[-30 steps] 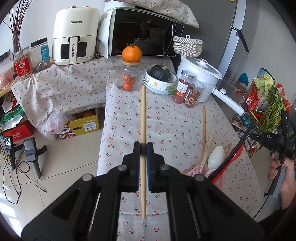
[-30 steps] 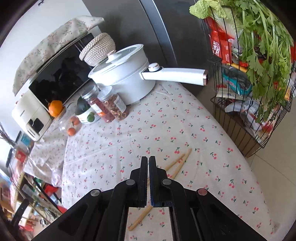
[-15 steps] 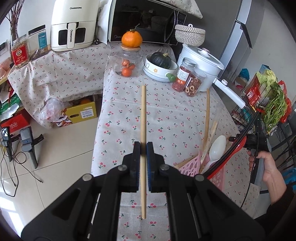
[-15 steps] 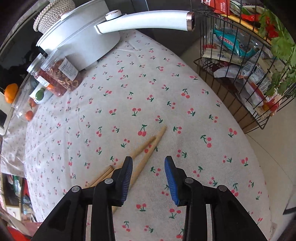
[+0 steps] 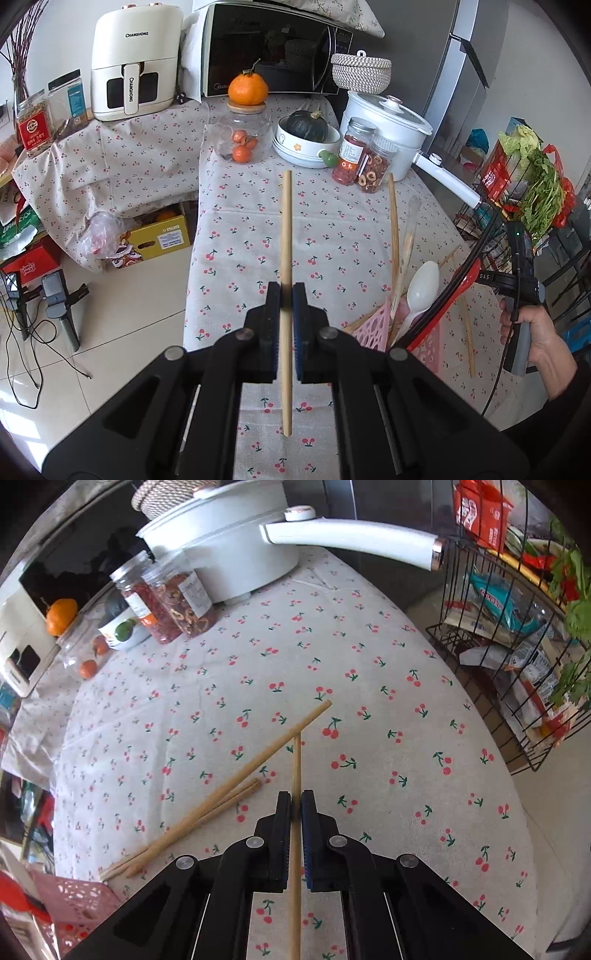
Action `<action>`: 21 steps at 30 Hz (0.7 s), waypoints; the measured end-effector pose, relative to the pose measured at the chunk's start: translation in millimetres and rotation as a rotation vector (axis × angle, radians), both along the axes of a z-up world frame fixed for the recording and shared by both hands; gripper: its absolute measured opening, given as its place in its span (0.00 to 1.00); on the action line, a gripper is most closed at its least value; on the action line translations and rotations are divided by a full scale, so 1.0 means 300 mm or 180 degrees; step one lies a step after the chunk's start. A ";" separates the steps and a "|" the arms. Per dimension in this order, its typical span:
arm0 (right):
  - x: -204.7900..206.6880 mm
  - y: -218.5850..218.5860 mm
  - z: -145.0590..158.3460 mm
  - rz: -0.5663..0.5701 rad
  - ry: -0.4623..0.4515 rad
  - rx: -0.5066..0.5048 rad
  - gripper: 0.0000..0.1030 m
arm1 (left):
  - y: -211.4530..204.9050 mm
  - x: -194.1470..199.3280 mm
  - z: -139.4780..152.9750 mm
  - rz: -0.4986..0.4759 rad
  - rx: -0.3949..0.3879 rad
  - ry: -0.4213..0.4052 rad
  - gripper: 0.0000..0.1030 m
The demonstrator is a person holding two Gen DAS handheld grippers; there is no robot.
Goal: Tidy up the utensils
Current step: 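Carry both wooden chopsticks upright over the pink basket with both tools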
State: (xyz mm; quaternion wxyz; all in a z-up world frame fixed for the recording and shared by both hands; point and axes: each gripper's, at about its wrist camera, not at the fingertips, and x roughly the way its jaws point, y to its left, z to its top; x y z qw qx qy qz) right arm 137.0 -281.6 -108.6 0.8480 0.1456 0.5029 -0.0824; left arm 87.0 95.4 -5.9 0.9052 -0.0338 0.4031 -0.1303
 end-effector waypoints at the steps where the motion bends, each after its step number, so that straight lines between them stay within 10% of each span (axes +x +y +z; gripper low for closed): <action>1: -0.026 0.017 0.035 0.0068 -0.0094 -0.0017 0.05 | 0.002 -0.011 0.010 -0.0002 -0.0004 -0.0047 0.07; 21: -0.446 0.243 0.650 0.0719 -0.1867 -0.0062 0.05 | -0.016 -0.191 0.300 -0.0063 -0.0367 -0.1327 0.07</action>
